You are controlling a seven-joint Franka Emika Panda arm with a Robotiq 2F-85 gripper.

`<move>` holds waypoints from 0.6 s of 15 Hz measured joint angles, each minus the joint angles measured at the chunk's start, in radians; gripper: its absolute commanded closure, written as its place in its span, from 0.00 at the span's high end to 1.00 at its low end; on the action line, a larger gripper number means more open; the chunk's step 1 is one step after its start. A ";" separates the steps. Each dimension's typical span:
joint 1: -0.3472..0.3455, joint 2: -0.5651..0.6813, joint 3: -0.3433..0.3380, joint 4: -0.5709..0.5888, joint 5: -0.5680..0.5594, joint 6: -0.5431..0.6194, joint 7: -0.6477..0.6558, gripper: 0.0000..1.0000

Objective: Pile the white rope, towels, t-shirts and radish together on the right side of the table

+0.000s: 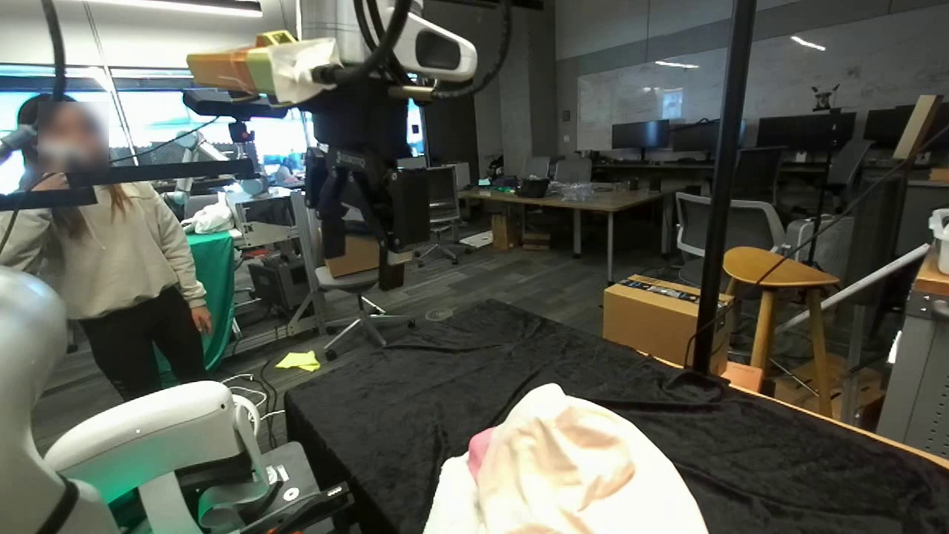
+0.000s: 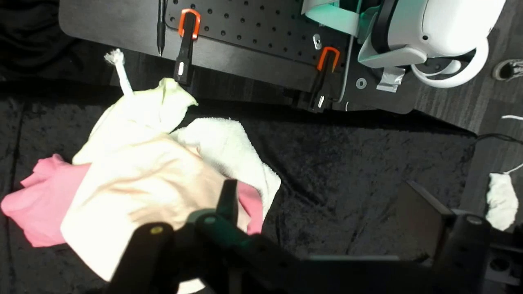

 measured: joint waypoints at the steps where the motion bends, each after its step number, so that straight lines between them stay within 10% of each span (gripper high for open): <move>1: 0.010 -0.026 0.014 -0.018 0.000 0.011 0.008 1.00; 9: 0.049 -0.150 0.039 -0.115 0.000 0.215 0.065 1.00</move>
